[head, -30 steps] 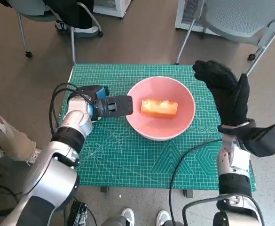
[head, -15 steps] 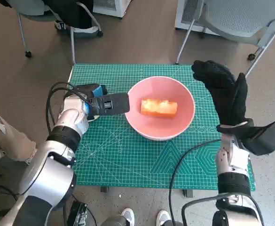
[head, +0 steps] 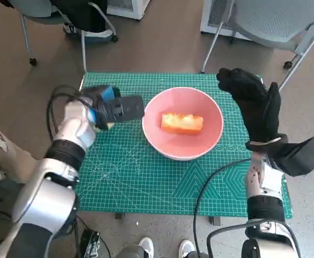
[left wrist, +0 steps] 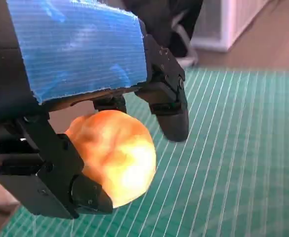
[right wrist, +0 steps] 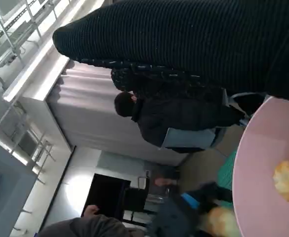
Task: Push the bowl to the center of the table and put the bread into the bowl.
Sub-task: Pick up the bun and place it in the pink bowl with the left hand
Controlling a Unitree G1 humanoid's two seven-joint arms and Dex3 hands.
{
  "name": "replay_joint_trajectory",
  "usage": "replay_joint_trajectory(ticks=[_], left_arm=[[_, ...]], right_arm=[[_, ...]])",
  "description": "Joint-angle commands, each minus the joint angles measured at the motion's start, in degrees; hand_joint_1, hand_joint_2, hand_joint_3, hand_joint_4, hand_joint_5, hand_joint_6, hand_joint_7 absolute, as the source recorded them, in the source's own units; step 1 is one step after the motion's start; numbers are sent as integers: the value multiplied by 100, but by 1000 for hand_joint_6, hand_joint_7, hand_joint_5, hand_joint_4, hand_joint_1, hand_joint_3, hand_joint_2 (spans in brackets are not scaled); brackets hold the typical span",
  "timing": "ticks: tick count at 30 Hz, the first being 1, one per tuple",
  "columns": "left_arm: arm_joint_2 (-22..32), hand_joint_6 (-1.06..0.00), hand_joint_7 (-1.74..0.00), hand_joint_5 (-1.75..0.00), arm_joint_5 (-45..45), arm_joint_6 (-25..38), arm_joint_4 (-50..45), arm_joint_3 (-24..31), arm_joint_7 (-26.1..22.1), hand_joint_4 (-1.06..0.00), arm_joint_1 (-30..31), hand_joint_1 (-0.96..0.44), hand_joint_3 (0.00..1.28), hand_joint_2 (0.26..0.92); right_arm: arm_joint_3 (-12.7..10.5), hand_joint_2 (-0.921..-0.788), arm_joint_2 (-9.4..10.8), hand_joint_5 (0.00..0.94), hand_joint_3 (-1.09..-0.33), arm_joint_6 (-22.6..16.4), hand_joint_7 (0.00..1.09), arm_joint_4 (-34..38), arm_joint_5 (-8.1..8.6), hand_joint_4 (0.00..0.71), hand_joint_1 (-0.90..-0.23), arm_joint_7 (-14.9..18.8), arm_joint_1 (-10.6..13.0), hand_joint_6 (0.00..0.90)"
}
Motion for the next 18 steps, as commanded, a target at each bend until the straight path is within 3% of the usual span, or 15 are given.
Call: replay_joint_trajectory(ticks=[1, 8, 18], left_arm=[[313, -586, -1227, -1119, -60, 164, -1198, 216, -148, -729, 200, 1, 152, 874], [671, -655, -1020, -1261, -31, 507, -3445, 606, -461, -718, 850, 1, 141, 872], [808, -758, -860, -1306, -11, 461, -4950, 968, -552, -711, 1237, 3, 106, 874]], right_arm=[[7, -921, 62, 4, -775, -2, 501, 97, -5, 192, -669, -5, 38, 64], [1, -921, 90, 4, -777, -18, 502, 154, -7, 193, -662, -4, 9, 66], [2, -921, 117, 3, -785, -2, 501, 198, -5, 194, -668, -16, -34, 67]])
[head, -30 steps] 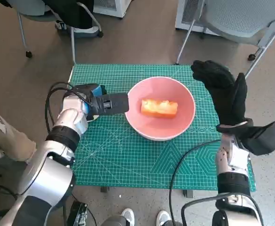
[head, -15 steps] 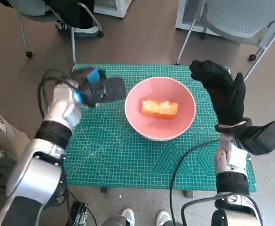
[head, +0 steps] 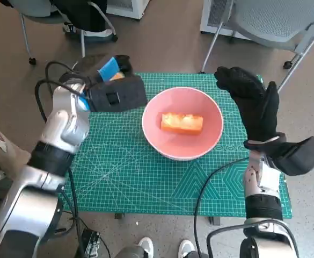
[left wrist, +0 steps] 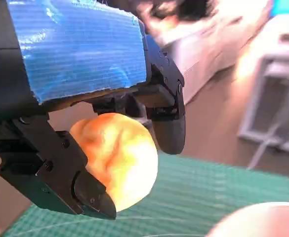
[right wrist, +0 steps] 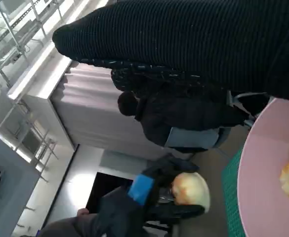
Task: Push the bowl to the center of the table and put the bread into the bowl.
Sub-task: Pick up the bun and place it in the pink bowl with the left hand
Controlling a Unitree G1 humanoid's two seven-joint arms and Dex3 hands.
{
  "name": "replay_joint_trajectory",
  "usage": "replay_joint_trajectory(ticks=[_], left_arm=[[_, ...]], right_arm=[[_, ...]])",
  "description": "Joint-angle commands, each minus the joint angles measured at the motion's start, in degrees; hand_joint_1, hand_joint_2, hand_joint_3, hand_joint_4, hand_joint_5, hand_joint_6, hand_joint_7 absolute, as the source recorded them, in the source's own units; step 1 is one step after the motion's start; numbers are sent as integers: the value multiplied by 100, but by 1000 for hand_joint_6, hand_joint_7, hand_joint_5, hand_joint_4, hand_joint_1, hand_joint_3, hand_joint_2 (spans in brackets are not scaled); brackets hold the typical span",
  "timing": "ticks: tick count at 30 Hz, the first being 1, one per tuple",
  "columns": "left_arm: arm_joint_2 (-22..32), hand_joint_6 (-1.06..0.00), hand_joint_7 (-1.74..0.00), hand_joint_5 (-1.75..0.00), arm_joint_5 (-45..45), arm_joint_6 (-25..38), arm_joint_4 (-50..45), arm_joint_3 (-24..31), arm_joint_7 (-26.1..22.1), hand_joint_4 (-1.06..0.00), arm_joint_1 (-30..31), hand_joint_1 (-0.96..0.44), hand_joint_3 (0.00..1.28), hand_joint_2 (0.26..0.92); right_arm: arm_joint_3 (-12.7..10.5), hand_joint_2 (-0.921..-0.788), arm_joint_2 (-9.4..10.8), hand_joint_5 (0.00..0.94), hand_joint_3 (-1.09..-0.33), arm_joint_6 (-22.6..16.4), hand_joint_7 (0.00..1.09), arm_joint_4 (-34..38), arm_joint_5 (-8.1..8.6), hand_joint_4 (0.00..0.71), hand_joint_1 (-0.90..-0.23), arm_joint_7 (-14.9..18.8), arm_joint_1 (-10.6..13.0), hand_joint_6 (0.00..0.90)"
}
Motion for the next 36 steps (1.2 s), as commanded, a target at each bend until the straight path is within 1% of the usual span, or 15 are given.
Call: replay_joint_trajectory(ticks=[1, 4, 7, 13, 16, 20, 25, 33, 36], left_arm=[[256, -742, -891, -1284, -2, 6, -1050, 308, -121, -718, 221, 2, 96, 880], [254, -707, -965, -1227, 2, -55, -1203, 362, -129, -738, 276, 2, 57, 901], [227, -681, -1032, -1164, -7, -146, -1225, 385, -122, -759, 287, 2, 45, 906], [78, -657, -1107, -1097, -3, -265, -1207, 315, -139, -777, 278, 2, 40, 908], [-105, -657, -1103, -1102, 80, -155, -1390, 165, -226, -778, 302, 2, 39, 908], [-329, -678, -1039, -1163, 221, 15, -1702, -21, -396, -763, 312, 2, 41, 907], [-581, -675, -1054, -1146, 287, 64, -1898, -202, -539, -769, 270, 2, 43, 905], [-838, -666, -1092, -1113, 268, -297, -1502, -358, -499, -775, 87, 2, 45, 903], [-911, -660, -1081, -1146, 258, -486, -1303, -419, -479, -762, 17, 2, 48, 907]], right_arm=[[-6, -921, 72, 3, -785, 44, 501, 178, 10, 194, -668, -14, 28, 67], [-11, -921, 77, 3, -786, 46, 500, 172, 25, 194, -666, -2, 33, 67], [-18, -921, 76, 3, -787, 50, 500, 174, 37, 193, -666, 3, 34, 67], [-26, -921, 68, 2, -786, 29, 500, 149, 24, 193, -663, -19, 51, 66], [-28, -921, 74, 2, -785, 24, 500, 150, 17, 193, -661, -34, 51, 66], [-21, -921, 98, 2, -783, -2, 500, 161, -6, 193, -661, -65, 54, 66], [-19, -921, 121, 2, -781, -72, 500, 228, -44, 195, -661, -92, 45, 68], [-16, -921, 119, 3, -783, -118, 498, 259, -69, 196, -660, -128, 54, 69], [-29, -921, 98, 2, -782, -117, 498, 248, -55, 196, -667, -128, 75, 69]])
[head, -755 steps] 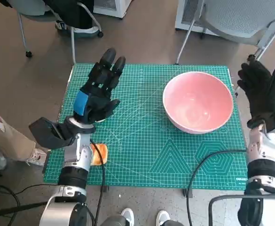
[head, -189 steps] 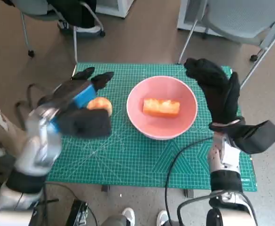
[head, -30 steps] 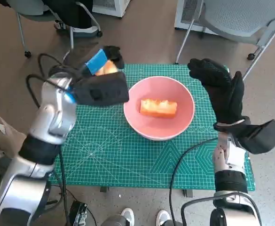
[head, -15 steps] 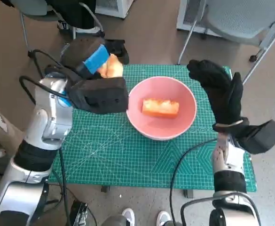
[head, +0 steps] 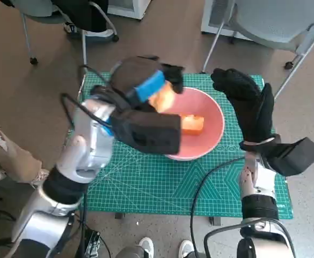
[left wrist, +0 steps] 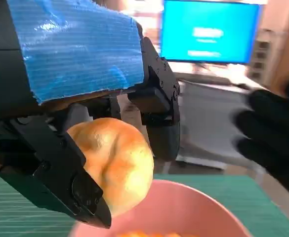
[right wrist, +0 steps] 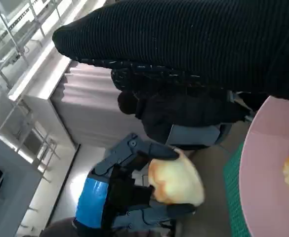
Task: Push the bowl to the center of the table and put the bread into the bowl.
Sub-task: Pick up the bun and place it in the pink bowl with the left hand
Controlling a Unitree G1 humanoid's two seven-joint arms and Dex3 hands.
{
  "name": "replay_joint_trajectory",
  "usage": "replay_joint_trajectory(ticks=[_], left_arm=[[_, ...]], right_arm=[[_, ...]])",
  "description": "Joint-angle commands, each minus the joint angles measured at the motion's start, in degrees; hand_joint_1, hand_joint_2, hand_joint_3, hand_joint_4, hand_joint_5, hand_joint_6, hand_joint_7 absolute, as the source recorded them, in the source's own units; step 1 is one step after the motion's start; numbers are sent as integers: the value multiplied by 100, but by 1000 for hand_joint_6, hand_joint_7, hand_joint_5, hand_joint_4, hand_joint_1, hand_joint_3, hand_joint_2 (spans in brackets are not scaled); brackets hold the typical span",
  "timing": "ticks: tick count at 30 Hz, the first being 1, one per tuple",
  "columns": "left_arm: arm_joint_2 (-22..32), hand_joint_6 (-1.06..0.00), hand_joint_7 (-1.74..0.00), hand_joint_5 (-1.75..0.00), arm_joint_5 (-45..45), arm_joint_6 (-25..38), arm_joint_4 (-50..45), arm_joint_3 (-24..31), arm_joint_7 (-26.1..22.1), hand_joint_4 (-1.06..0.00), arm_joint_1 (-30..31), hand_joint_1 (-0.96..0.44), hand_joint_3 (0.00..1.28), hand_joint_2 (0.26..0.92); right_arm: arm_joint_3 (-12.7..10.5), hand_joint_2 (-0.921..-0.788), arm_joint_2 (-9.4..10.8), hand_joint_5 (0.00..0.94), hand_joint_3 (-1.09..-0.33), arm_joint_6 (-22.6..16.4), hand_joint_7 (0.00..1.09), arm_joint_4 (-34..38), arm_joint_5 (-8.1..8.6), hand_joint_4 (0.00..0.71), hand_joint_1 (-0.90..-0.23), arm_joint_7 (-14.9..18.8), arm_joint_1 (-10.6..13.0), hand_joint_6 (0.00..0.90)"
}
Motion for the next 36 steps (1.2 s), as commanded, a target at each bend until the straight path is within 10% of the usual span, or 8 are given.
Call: replay_joint_trajectory(ticks=[1, 12, 16, 19, 21, 23, 26, 36], left_arm=[[-84, -661, -1067, -1165, 13, -264, 301, -78, 12, -755, -222, 2, 51, 907], [-219, -656, -1097, -1540, -48, -640, 904, -82, 17, -596, -366, 3, 678, 606], [-273, -649, -1091, -1530, -158, -709, 1069, -24, -28, -600, -406, 4, 657, 619], [-313, -588, -1184, -1414, -407, -699, 1242, 51, -265, -571, -464, 3, 405, 777], [-317, -439, -882, -1400, -569, -637, 1366, 82, -517, -550, -520, 175, 307, 847], [-312, -337, -473, -702, -693, -545, 1496, 87, -774, -400, -593, 67, 243, 816], [-311, -242, -204, -230, -828, -403, 1656, 76, -1103, -185, -702, -76, 196, 755], [-274, -168, -19, -6, -1144, -597, 1682, 186, -1224, -6, -571, -350, 50, 746]], right_arm=[[-26, -921, -28, 2, -782, 8, 498, 73, -20, 196, -668, -48, 94, 69], [-63, -921, -70, 0, -787, 22, 497, -43, -4, 191, -656, -92, 181, 67], [-69, -921, -56, 0, -787, 38, 496, -77, -7, 190, -655, -130, 190, 67], [-84, -921, -49, 0, -787, 42, 496, -85, 7, 190, -656, -136, 190, 67], [-93, -921, -46, 0, -787, 41, 496, -89, 19, 190, -656, -134, 188, 66], [-101, -921, -41, 0, -787, 45, 496, -103, 31, 190, -657, -133, 189, 67], [-114, -921, -33, 0, -787, 63, 496, -134, 49, 189, -660, -132, 188, 66], [-123, -921, -6, 0, -786, 80, 498, -136, 46, 189, -669, -153, 149, 65]])
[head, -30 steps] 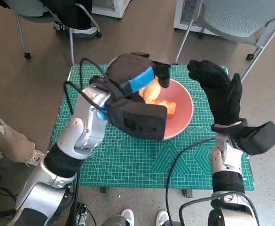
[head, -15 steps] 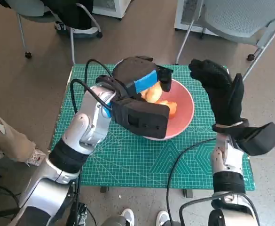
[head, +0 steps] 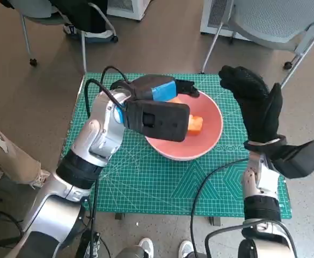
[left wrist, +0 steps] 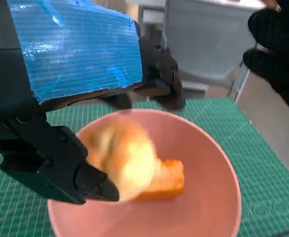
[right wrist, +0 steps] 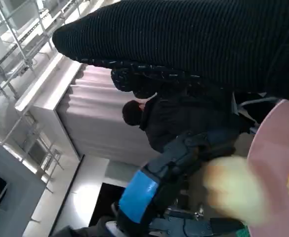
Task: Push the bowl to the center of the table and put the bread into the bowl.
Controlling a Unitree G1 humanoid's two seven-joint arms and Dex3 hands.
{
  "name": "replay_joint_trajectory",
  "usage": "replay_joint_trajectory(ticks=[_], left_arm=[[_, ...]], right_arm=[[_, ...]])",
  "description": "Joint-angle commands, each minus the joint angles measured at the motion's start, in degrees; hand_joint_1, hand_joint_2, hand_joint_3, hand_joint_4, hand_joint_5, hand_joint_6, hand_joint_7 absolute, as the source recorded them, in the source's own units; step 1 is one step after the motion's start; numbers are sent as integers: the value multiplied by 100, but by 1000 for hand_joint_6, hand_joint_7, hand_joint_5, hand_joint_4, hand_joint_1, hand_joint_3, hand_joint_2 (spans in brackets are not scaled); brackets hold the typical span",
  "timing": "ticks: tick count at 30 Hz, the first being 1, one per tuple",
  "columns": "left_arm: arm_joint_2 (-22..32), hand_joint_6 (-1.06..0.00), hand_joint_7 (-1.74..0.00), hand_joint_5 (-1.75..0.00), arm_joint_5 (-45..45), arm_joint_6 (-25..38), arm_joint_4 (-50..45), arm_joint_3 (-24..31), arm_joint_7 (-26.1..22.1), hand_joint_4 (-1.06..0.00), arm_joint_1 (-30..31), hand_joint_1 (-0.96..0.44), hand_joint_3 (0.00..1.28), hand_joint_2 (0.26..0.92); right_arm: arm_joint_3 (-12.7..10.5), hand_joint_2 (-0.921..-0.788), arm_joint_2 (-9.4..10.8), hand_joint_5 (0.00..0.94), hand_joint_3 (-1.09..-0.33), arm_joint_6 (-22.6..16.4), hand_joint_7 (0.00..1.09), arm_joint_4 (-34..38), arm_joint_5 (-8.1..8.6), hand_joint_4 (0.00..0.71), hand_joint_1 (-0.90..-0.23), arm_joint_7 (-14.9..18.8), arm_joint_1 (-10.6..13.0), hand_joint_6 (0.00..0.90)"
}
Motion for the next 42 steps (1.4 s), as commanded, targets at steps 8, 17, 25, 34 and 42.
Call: replay_joint_trajectory(ticks=[8, 17, 25, 34, 42], left_arm=[[43, -151, -5, 1, -607, -633, 106, 422, 245, 1, 183, -369, 35, 750], [180, -74, -8, 1, -1439, -1315, 297, 1146, 411, 1, 481, -421, 44, 810], [-175, -104, -38, 1, -2888, -2569, 778, 2253, 650, 1, 904, -486, 49, 878], [-860, -203, -77, -17, -4399, -3622, 1264, 3133, 477, -59, 1223, -614, 195, 920], [-921, -198, -61, -7, -4836, -4175, 1284, 3351, 104, -59, 1439, -706, 287, 921]], right_arm=[[36, -921, 56, 1, -785, 97, 499, 15, -4, 191, -669, -65, 97, 65], [96, -921, 53, 2, -785, 222, 500, -287, 7, 193, -674, -70, 140, 63], [183, -921, 56, 1, -786, 408, 502, -803, 19, 192, -680, -114, 182, 57], [284, -921, 45, 3, -785, 531, 508, -1224, 2, 197, -662, -156, 91, 53], [400, -921, 40, 7, -776, 443, 513, -1303, -62, 207, -674, -150, -106, 62]])
